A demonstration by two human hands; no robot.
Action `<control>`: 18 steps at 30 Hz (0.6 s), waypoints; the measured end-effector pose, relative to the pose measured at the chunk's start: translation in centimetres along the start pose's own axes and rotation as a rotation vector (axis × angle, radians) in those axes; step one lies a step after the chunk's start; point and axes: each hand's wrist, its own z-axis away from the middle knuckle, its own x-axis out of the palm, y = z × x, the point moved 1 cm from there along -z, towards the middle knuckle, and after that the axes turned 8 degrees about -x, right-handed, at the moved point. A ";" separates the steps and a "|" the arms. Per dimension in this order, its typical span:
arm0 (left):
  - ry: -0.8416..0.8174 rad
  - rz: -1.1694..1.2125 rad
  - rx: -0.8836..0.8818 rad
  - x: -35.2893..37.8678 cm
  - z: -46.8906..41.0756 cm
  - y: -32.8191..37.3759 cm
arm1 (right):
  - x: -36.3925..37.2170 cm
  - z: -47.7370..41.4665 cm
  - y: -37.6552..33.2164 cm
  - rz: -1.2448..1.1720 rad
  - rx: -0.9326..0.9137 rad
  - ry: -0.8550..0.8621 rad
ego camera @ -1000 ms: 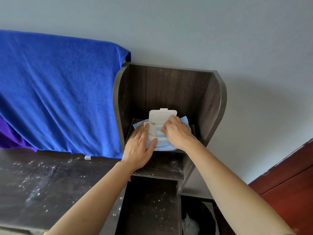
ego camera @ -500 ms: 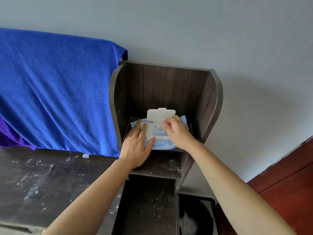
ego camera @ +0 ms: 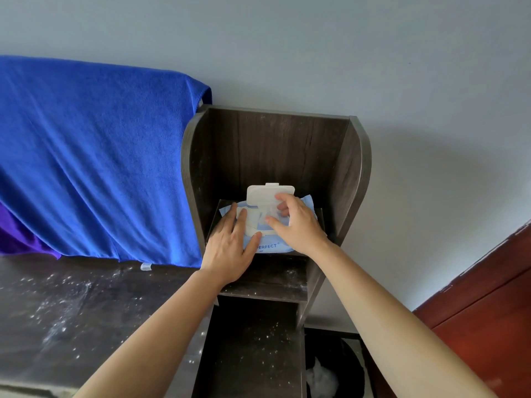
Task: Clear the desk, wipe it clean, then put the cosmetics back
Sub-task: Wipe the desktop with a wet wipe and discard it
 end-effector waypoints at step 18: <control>-0.019 -0.009 -0.038 0.0 0.0 0.2 | -2.9 0.5 -3.7 -0.181 -0.198 0.297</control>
